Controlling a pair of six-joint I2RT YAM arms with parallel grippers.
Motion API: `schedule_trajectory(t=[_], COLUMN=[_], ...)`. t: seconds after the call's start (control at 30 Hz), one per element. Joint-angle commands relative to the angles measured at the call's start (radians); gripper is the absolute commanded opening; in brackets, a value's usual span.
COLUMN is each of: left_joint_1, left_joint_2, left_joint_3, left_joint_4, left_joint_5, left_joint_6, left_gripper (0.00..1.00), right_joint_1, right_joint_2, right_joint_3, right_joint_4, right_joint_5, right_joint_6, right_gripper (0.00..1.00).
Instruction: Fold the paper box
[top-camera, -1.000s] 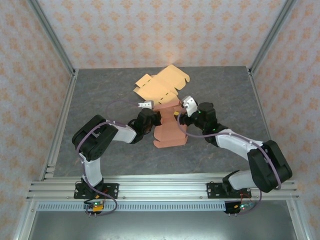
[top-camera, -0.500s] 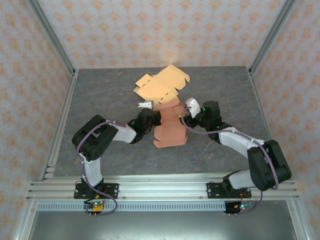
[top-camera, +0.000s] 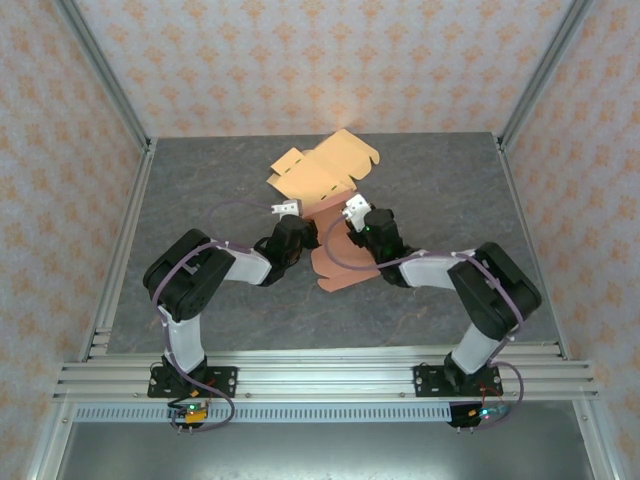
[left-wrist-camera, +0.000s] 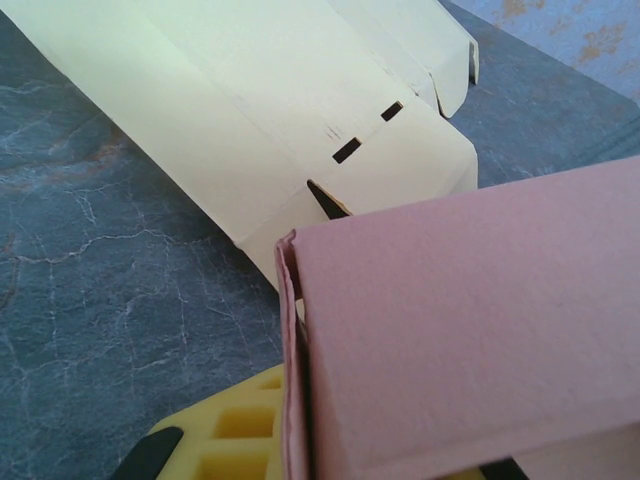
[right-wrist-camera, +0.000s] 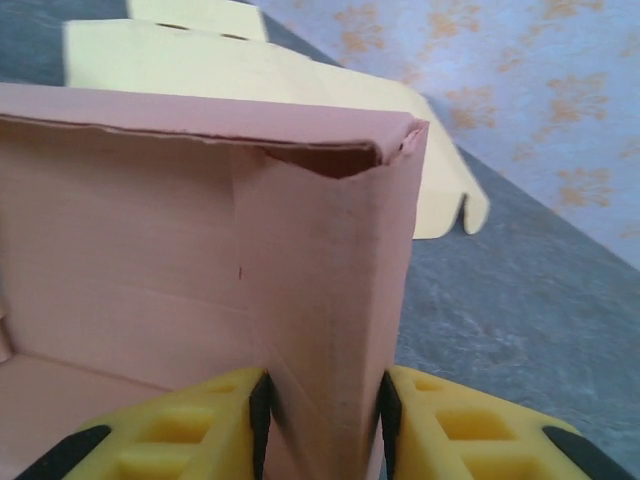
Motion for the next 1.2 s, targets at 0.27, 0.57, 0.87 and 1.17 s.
schedule_trajectory(t=[0.27, 0.57, 0.87, 1.17], left_joint_1=[-0.018, -0.018, -0.018, -0.017], left_joint_2=[0.002, 0.0, -0.006, -0.025], left_joint_3=[-0.006, -0.01, -0.005, -0.009], left_joint_4=[-0.015, -0.005, -0.027, -0.051], left_joint_5=[0.053, 0.056, 0.048, 0.033], left_joint_6=[0.002, 0.002, 0.006, 0.024], left_gripper=[0.0, 0.0, 0.0, 0.0], right_joint_1=[0.044, 0.049, 0.024, -0.048], right_joint_2=[0.088, 0.095, -0.022, -0.255], right_joint_3=[0.095, 0.066, -0.079, -0.143], right_joint_4=[0.127, 0.148, 0.237, -0.018], right_joint_5=[0.22, 0.303, 0.112, -0.402], right_joint_6=[0.086, 0.174, 0.183, 0.146], right_gripper=[0.09, 0.0, 0.19, 0.58])
